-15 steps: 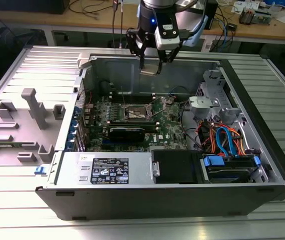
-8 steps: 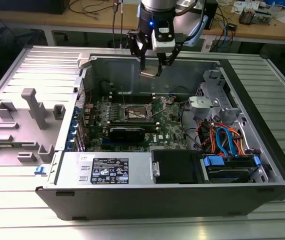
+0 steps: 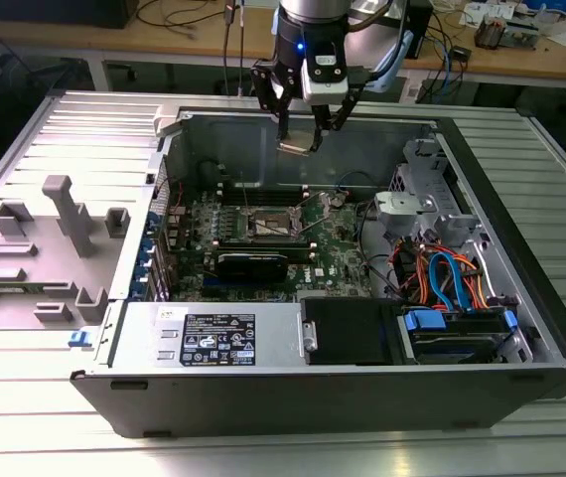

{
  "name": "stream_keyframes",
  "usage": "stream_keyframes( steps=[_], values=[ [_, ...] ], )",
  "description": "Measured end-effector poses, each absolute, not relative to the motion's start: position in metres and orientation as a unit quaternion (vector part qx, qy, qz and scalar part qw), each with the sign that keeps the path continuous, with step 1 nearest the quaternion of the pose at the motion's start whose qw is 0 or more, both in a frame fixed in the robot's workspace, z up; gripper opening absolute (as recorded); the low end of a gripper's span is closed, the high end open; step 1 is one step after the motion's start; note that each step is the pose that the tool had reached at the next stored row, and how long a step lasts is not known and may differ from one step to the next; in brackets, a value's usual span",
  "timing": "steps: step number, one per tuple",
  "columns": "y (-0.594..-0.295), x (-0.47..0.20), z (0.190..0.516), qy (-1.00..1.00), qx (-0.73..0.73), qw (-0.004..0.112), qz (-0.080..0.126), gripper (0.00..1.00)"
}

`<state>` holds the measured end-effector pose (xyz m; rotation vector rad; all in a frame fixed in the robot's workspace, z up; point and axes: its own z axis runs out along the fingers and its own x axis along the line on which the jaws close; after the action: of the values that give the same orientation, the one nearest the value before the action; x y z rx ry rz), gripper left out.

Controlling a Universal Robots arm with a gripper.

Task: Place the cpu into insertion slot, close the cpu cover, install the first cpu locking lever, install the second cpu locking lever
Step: 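Place the cpu into insertion slot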

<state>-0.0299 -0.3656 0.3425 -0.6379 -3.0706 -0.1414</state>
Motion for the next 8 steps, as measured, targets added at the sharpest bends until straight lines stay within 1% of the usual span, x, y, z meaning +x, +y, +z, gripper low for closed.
stream_keyframes(
  steps=[8],
  values=[
    [-0.3656,-0.0299,0.3422,-0.973,-0.227,0.0,-0.045,0.54]
  ],
)
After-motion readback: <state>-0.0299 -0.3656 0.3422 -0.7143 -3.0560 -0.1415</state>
